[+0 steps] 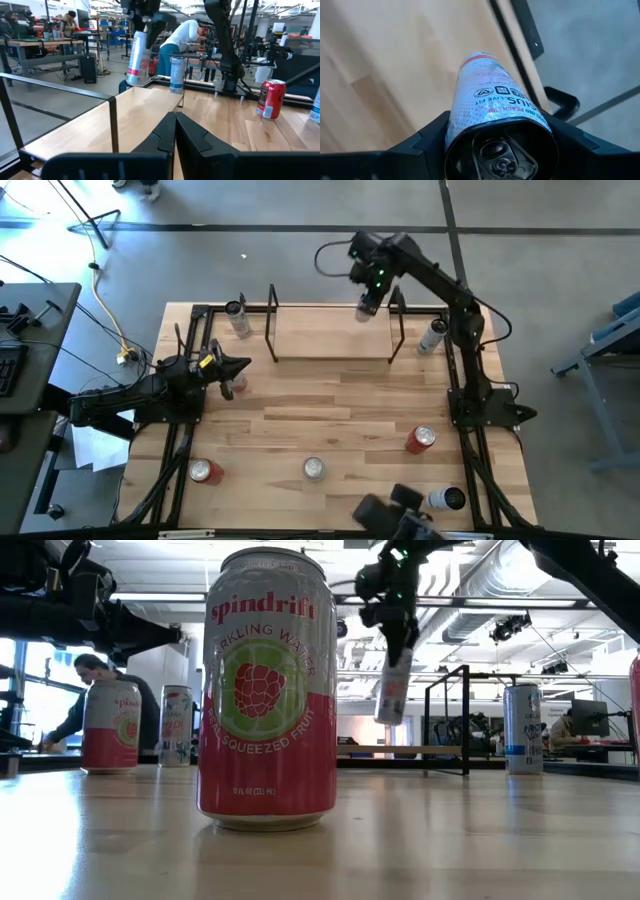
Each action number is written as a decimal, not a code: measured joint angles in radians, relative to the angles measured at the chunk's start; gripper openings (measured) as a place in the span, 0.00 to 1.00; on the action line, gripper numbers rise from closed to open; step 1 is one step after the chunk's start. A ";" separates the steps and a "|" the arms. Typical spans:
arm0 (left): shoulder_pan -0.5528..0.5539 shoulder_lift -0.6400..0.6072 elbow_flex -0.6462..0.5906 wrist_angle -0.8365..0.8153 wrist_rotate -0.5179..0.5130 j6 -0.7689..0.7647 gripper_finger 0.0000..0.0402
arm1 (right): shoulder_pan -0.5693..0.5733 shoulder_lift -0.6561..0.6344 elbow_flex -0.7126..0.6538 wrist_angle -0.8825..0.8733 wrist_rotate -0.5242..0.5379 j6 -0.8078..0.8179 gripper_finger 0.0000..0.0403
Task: Place canned beverage on shelf
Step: Put the bottom white and red soda can on the shelf, then put the top pink and white soda can on the shelf
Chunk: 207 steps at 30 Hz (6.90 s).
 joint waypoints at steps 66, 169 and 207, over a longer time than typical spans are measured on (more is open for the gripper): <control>0.000 0.000 0.000 0.017 -0.016 0.007 0.01 | 0.090 -0.101 0.001 0.001 0.126 0.259 0.59; -0.016 0.067 0.086 -0.115 0.137 -0.126 0.01 | 0.542 -0.532 -1.475 1.671 0.482 0.595 0.00; -0.090 1.276 1.227 -1.633 0.098 -0.725 0.49 | 0.585 -0.795 -1.590 1.579 0.071 0.281 0.00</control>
